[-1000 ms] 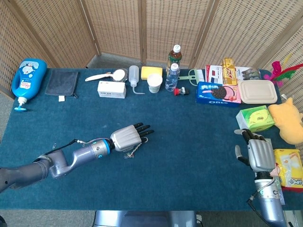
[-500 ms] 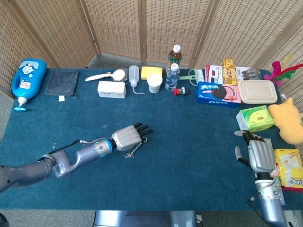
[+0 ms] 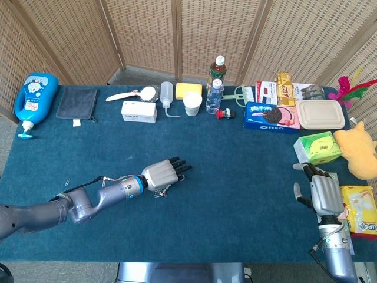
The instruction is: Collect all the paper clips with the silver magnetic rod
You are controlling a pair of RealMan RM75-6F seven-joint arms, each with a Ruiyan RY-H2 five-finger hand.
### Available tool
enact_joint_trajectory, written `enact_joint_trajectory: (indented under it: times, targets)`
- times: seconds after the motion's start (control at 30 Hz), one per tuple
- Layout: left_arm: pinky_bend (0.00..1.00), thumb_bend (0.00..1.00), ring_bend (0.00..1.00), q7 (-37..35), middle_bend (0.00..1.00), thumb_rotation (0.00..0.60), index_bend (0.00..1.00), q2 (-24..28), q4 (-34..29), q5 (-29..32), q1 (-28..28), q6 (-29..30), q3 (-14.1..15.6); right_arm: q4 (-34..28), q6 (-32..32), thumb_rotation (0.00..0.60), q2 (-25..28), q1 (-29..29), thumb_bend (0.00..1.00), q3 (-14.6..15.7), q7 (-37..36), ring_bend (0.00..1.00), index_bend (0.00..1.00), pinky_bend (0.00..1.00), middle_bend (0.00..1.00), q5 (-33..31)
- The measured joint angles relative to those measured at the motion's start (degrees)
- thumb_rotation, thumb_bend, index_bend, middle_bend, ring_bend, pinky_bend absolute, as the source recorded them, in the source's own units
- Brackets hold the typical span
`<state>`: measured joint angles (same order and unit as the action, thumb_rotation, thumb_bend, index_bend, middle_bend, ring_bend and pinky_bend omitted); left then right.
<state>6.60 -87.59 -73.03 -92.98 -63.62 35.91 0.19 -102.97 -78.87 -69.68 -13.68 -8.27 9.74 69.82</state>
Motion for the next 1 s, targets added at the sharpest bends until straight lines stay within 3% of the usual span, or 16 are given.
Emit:
enact_joint_trajectory:
  times: [1.0]
  targets:
    - [0.07,0.78,0.0,4.2,0.0,0.6,0.26,2.4,-2.5,2.9,0.5,-1.2,1.7,-0.1,1.4,0.6,0.0,0.6,0.51,-0.4,-1.5,0.29,0.3,0.33,0.29,0.2]
